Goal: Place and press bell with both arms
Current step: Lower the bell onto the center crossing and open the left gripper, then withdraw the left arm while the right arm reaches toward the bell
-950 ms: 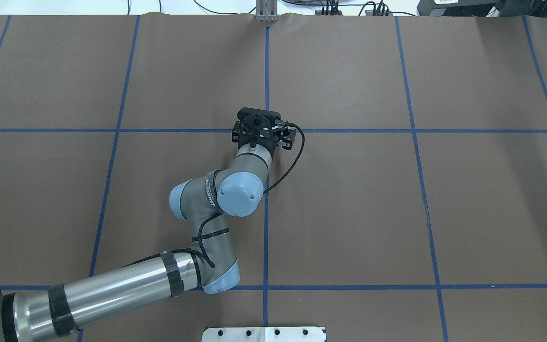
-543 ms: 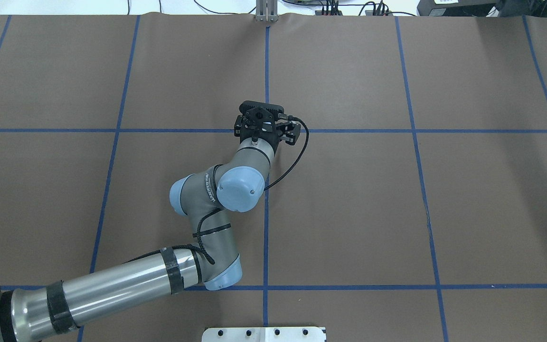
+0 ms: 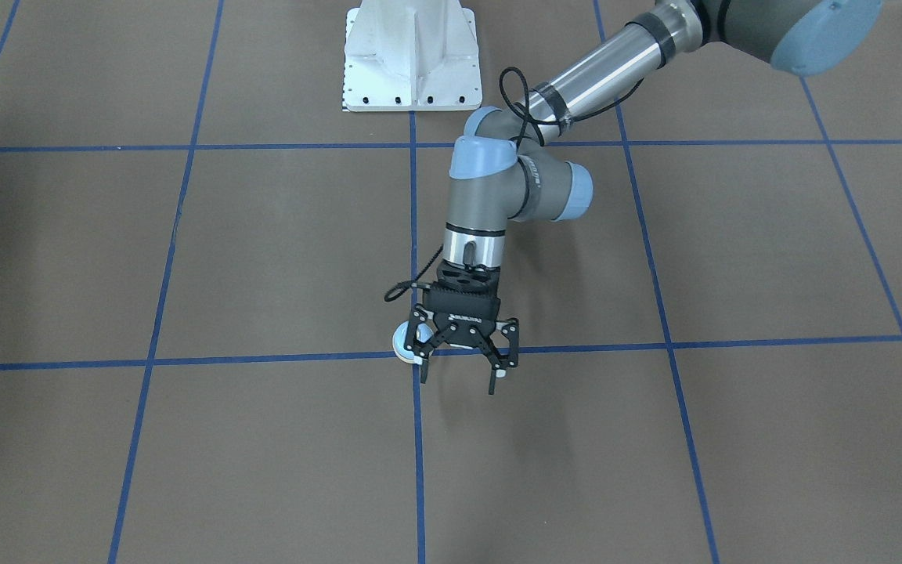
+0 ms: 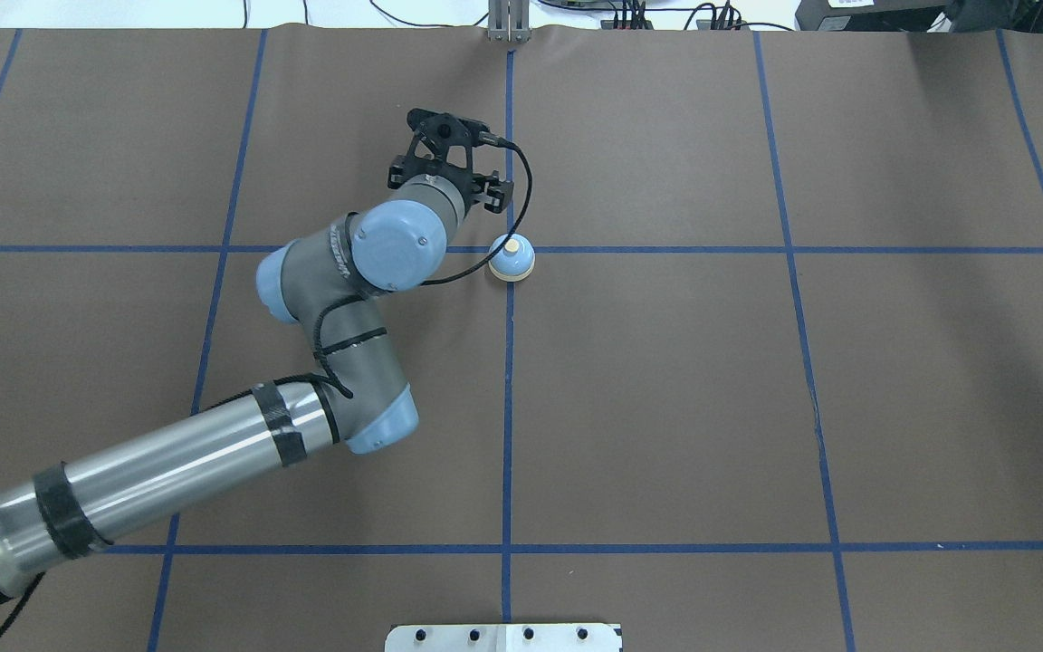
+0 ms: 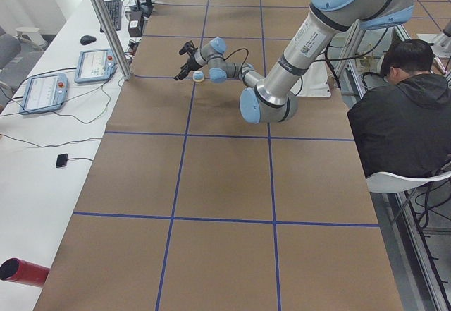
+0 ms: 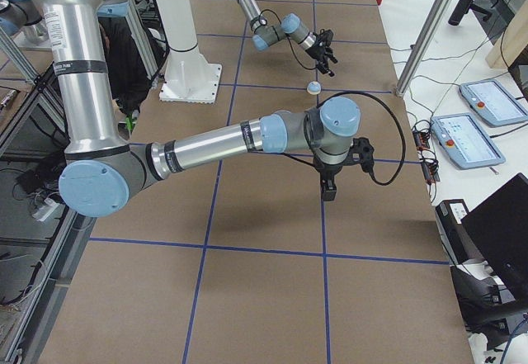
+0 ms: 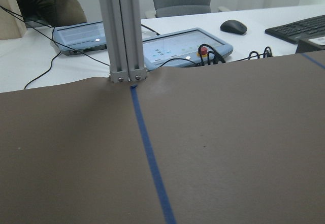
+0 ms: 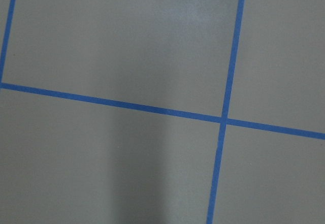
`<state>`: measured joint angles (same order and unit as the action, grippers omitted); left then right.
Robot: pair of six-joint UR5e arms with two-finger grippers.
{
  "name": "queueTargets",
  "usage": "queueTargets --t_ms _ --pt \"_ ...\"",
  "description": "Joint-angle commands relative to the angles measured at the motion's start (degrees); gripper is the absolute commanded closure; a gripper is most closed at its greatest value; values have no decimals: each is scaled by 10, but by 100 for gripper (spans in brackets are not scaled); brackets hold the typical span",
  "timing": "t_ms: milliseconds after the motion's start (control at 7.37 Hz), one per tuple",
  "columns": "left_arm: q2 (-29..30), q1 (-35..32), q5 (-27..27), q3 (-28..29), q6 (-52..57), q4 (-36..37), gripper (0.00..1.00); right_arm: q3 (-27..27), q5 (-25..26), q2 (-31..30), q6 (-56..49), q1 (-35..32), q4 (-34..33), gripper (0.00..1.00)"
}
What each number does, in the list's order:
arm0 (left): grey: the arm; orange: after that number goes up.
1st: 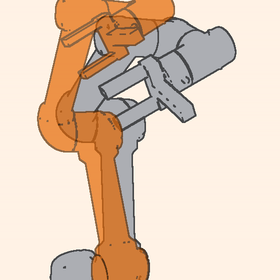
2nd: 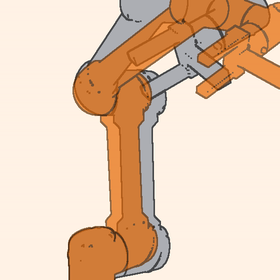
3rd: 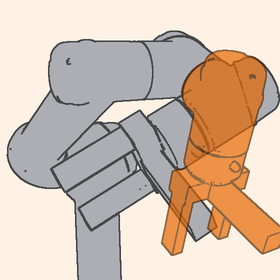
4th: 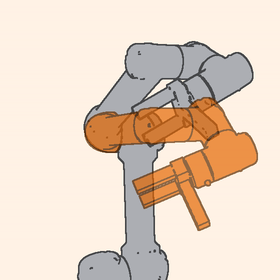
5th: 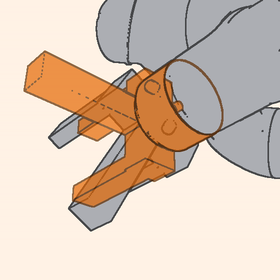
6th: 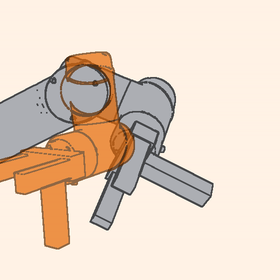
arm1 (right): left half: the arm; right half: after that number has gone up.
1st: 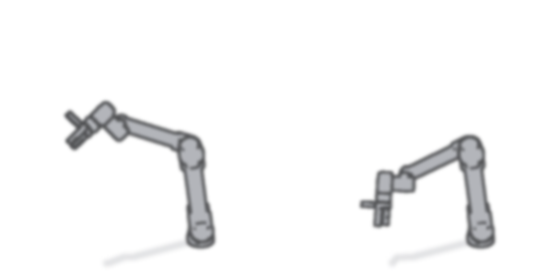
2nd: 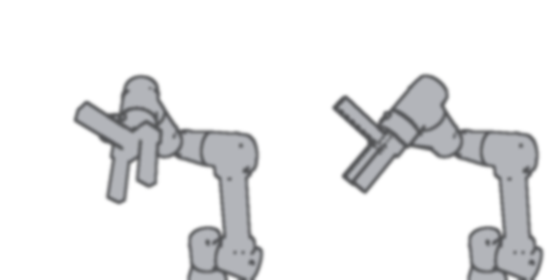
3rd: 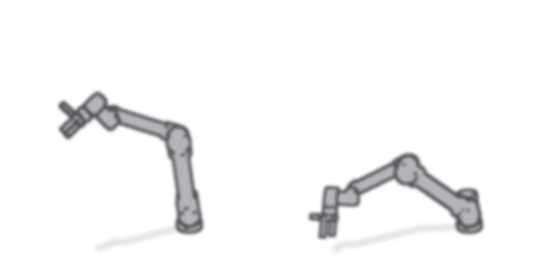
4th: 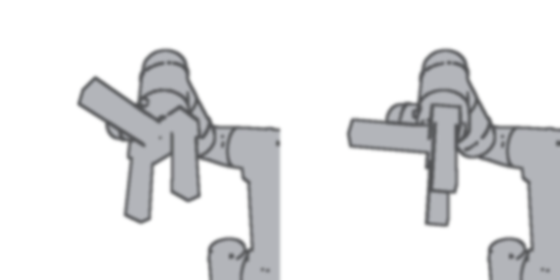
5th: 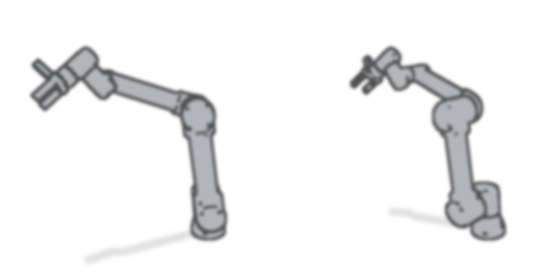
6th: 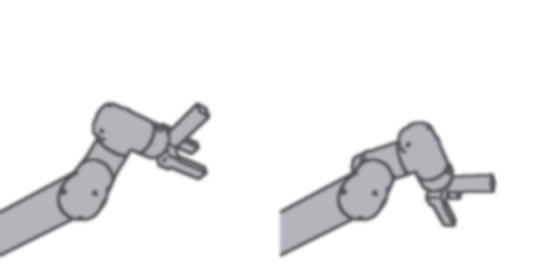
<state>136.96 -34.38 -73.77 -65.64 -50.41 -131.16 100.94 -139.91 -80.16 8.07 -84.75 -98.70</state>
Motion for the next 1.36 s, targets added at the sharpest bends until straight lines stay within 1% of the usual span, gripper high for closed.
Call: queueTargets --t_ms 0,136,271,407,543,678,814,950,1085,1221 --pt "-101 -96 -154 -46 74 23 0 16 6 77 153 82 0 0" --pt "-146 -148 -233 -52 113 24 0 16 30 131 267 139 1 0" --pt "-190 -199 -293 -69 169 31 0 12 64 180 351 196 1 0" --pt "-222 -250 -348 -86 220 52 0 11 106 216 434 248 0 4" --pt "-245 -296 -396 -105 259 84 0 5 129 244 486 286 1 12" --pt "-267 -336 -434 -126 301 119 0 -8 146 269 516 315 1 28" --pt "-294 -367 -456 -150 334 154 0 -41 172 306 541 341 1 43" --pt "-331 -385 -463 -196 367 204 0 -95 184 346 569 362 33 68" --pt "-379 -389 -463 -261 402 264 0 -147 185 356 610 381 110 96" --pt "-419 -394 -459 -325 466 332 0 -190 194 373 623 391 152 100"
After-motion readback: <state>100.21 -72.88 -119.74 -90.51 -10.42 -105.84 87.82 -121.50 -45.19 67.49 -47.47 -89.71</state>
